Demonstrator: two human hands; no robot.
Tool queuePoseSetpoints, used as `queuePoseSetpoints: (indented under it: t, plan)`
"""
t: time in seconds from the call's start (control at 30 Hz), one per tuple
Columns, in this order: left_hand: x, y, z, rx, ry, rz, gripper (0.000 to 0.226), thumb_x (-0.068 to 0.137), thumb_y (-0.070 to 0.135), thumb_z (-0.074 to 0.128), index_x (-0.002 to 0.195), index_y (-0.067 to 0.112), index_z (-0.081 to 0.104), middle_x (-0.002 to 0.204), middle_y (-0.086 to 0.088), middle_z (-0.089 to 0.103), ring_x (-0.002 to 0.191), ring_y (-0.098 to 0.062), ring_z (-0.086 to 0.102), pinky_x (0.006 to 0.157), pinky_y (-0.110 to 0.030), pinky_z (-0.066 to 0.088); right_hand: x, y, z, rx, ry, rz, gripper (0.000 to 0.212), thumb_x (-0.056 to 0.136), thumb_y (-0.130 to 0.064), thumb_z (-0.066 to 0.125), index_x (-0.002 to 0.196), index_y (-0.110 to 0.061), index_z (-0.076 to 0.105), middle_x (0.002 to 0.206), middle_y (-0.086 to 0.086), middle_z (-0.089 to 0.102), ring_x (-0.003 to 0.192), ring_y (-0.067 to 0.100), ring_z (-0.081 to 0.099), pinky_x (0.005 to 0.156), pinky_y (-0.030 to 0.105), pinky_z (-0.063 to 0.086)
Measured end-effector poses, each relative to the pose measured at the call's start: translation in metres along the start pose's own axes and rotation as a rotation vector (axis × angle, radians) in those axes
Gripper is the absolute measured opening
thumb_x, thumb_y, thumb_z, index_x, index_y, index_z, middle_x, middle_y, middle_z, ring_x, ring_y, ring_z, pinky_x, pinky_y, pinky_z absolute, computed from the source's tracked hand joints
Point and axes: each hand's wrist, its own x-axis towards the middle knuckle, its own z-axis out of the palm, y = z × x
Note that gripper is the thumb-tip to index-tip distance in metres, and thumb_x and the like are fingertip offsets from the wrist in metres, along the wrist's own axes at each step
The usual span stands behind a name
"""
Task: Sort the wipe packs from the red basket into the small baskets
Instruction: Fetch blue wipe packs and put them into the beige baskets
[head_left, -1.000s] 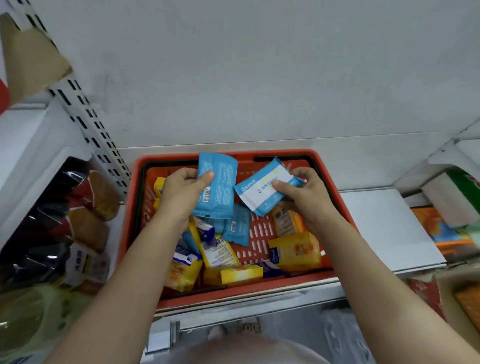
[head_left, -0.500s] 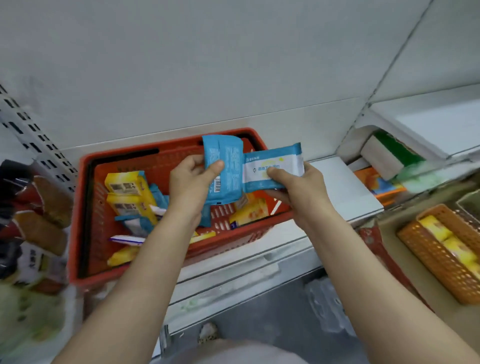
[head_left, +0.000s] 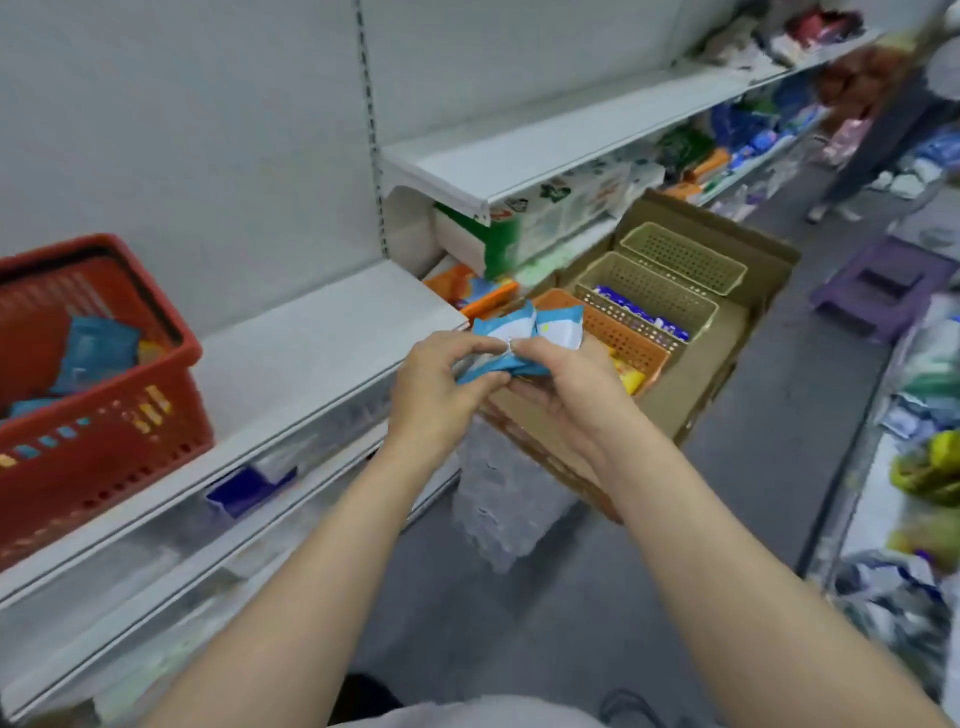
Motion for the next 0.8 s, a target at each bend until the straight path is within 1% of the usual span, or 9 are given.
queuePoseSetpoints:
  t: [0.1, 0.17, 0.23, 0.3, 0.37, 0.43, 0.53, 0.67, 0.8]
  plan:
    - [0.000, 0.018, 0.052, -0.042, -0.076, -0.004, 0.038, 0.076, 0.035, 0.081, 0.112, 0.026, 0.073, 0.128, 0.001, 0.061, 0.125, -0.014, 0.052, 0.108, -0.042, 0.040, -0.005, -0.011, -0.067, 0.055, 0.112, -0.008, 0.017, 0.088, 0.008, 0.054, 0.093, -0.004, 0.064, 0.075, 0.007, 0.074, 0.066, 0.017, 0.073, 0.054, 0.027, 0.057]
    - [0.008, 0.021, 0.076, -0.077, -0.151, -0.102, 0.062, 0.075, 0.044, 0.077, 0.131, 0.024, 0.061, 0.138, 0.001, 0.056, 0.128, -0.013, 0.051, 0.111, -0.038, 0.039, -0.003, -0.015, -0.102, 0.075, 0.150, -0.005, 0.017, 0.089, 0.006, 0.052, 0.095, -0.005, 0.063, 0.079, 0.007, 0.073, 0.070, 0.018, 0.072, 0.054, 0.029, 0.058]
    - [0.021, 0.020, 0.096, -0.053, -0.251, -0.194, 0.073, 0.075, 0.039, 0.083, 0.139, 0.019, 0.053, 0.137, 0.001, 0.057, 0.122, -0.011, 0.055, 0.106, -0.031, 0.044, 0.004, -0.018, -0.128, 0.088, 0.174, 0.004, 0.017, 0.091, 0.002, 0.050, 0.101, -0.006, 0.062, 0.090, 0.011, 0.071, 0.078, 0.022, 0.071, 0.056, 0.033, 0.059]
    - [0.036, 0.018, 0.118, -0.031, -0.308, -0.214, 0.060, 0.074, 0.029, 0.085, 0.128, 0.016, 0.062, 0.120, -0.001, 0.067, 0.103, -0.009, 0.062, 0.088, -0.023, 0.049, 0.016, -0.022, -0.151, 0.065, 0.203, -0.002, 0.022, 0.093, 0.001, 0.048, 0.110, -0.006, 0.061, 0.100, 0.013, 0.070, 0.085, 0.024, 0.070, 0.061, 0.036, 0.062]
    - [0.053, 0.017, 0.142, -0.064, -0.324, -0.258, 0.047, 0.071, 0.027, 0.087, 0.113, 0.017, 0.070, 0.100, 0.000, 0.072, 0.085, -0.010, 0.063, 0.076, -0.026, 0.050, 0.031, -0.029, -0.173, 0.015, 0.230, -0.023, 0.027, 0.093, 0.002, 0.051, 0.118, -0.004, 0.060, 0.104, 0.012, 0.071, 0.084, 0.021, 0.071, 0.061, 0.034, 0.062]
    - [0.074, 0.012, 0.166, -0.084, -0.307, -0.324, 0.035, 0.069, 0.030, 0.089, 0.099, 0.020, 0.072, 0.087, 0.003, 0.071, 0.072, -0.009, 0.062, 0.069, -0.030, 0.050, 0.050, -0.039, -0.197, -0.022, 0.255, -0.040, 0.027, 0.094, 0.003, 0.055, 0.120, -0.003, 0.059, 0.104, 0.011, 0.071, 0.080, 0.019, 0.073, 0.060, 0.032, 0.061]
    - [0.111, 0.007, 0.204, -0.211, -0.256, -0.410, 0.023, 0.070, 0.026, 0.088, 0.079, 0.021, 0.068, 0.084, -0.005, 0.072, 0.069, -0.014, 0.064, 0.064, -0.030, 0.051, 0.085, -0.064, -0.234, -0.062, 0.329, -0.023, 0.025, 0.096, 0.000, 0.056, 0.120, -0.003, 0.056, 0.111, 0.015, 0.070, 0.087, 0.025, 0.073, 0.068, 0.037, 0.063]
    - [0.149, 0.012, 0.256, -0.339, -0.206, -0.496, 0.030, 0.073, 0.020, 0.087, 0.084, 0.016, 0.059, 0.091, -0.014, 0.074, 0.077, -0.026, 0.071, 0.071, -0.040, 0.056, 0.127, -0.095, -0.281, -0.137, 0.428, 0.011, 0.014, 0.094, -0.003, 0.059, 0.106, -0.011, 0.060, 0.109, 0.013, 0.072, 0.086, 0.022, 0.074, 0.067, 0.035, 0.063]
    - [0.176, 0.019, 0.289, -0.398, -0.165, -0.526, 0.036, 0.075, 0.018, 0.085, 0.094, 0.018, 0.055, 0.089, -0.008, 0.075, 0.069, -0.017, 0.073, 0.063, -0.034, 0.058, 0.165, -0.109, -0.312, -0.168, 0.509, -0.016, 0.022, 0.090, -0.003, 0.065, 0.107, -0.015, 0.060, 0.111, 0.010, 0.072, 0.086, 0.017, 0.072, 0.073, 0.033, 0.060]
